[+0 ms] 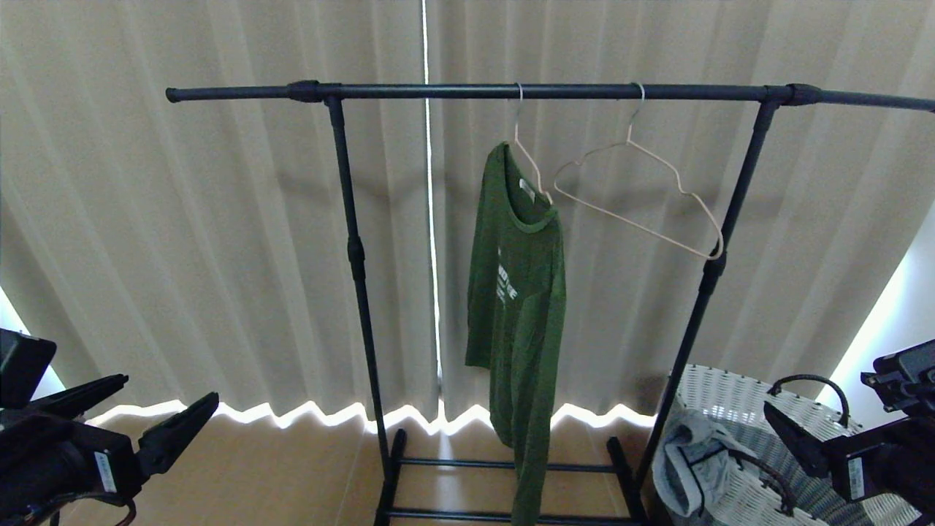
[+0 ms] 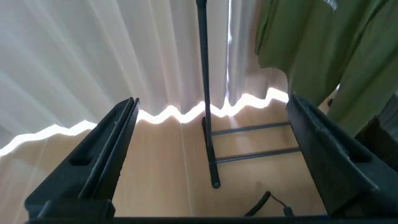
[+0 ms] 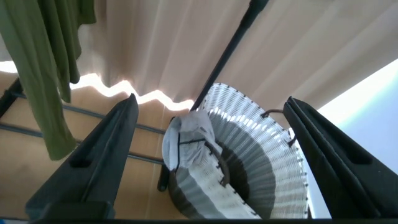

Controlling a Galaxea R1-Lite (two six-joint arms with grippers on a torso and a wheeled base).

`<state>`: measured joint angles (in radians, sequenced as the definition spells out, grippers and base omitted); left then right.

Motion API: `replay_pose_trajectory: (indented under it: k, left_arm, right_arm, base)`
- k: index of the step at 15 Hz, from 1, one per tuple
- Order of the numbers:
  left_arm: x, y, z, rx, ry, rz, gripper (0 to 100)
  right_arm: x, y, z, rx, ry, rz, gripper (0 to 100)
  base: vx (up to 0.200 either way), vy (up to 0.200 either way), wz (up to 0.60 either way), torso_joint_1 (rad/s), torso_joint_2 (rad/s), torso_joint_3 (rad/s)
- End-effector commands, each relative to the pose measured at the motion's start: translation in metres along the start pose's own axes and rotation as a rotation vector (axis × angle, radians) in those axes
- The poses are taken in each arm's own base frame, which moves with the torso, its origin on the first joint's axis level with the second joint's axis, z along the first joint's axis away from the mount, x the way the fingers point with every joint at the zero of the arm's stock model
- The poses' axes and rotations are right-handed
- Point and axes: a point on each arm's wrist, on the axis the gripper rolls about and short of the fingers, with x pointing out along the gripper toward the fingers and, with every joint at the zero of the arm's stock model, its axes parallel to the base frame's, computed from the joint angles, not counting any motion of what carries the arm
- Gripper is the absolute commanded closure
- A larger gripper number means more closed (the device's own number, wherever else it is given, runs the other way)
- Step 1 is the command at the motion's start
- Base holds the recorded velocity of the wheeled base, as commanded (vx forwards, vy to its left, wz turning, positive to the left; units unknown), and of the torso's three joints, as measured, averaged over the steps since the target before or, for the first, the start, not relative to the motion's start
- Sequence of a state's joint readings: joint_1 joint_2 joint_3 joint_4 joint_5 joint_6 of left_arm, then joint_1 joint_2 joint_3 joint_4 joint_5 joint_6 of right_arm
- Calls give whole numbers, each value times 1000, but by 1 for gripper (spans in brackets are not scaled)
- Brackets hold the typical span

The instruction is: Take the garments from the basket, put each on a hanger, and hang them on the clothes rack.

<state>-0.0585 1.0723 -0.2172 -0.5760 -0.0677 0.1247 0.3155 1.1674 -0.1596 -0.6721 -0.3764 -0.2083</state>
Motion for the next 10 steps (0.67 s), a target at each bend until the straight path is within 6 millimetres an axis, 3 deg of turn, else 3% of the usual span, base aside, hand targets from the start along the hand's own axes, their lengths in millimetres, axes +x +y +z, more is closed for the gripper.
replay_pose_trajectory:
  k: [1, 10]
  left_arm:
    - [1, 0, -2, 0, 11, -1, 0]
    - [5, -1, -6, 0, 39, -6, 0]
  right_arm:
    - [1, 1, -1, -4, 8, 3, 0]
    - [2, 2, -3, -8, 18, 12, 0]
  base:
    - [0, 0, 0, -212, 471, 256]
    - [0, 0, 0, -196, 456, 261]
